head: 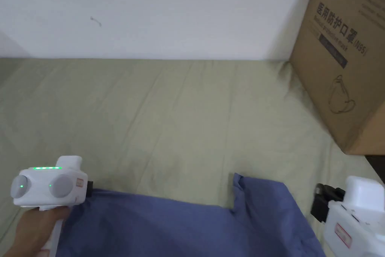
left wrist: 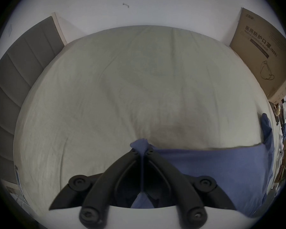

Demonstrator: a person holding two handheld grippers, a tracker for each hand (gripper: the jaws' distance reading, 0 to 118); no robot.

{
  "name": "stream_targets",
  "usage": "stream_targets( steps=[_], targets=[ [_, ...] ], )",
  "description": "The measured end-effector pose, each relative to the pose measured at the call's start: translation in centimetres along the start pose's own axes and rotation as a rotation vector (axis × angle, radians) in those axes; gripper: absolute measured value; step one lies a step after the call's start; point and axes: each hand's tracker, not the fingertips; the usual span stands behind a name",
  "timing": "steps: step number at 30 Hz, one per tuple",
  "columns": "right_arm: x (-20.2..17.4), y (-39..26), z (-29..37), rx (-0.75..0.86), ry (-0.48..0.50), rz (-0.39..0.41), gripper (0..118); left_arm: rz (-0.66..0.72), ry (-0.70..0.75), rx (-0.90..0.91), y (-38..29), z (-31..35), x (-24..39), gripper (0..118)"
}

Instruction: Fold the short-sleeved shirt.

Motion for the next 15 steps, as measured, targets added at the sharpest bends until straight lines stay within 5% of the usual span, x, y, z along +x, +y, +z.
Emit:
stream_targets(
  steps=[3,5,9,12,14,15],
  targets=[
    [1.5,-0.9,-4.2,-0.199,0.032,-0.039,100,0.040,-0.037,0.078,-0.5,3.8,0.2,1],
    [2.1,-2.0,-6.3,-0.277,0.036,-0.038,115,0.032,-0.056,0.112,-0.9,6.2,0.1,1],
    [2.7,-4.4,-10.3,-0.399,-0.017,-0.015,113,0.004,-0.064,0.152,-1.5,10.0,0.3,1],
    [2.3,-5.9,-11.7,-0.449,-0.012,0.011,81,-0.025,-0.057,0.161,-1.8,11.3,0.5,1],
    [1.5,-6.9,-11.5,-0.435,-0.090,0.128,70,-0.044,-0.048,0.167,-2.3,12.0,0.8,1],
    [1.3,-6.8,-10.7,-0.387,-0.043,0.137,61,-0.049,-0.042,0.168,-2.3,11.6,0.6,1]
  ],
)
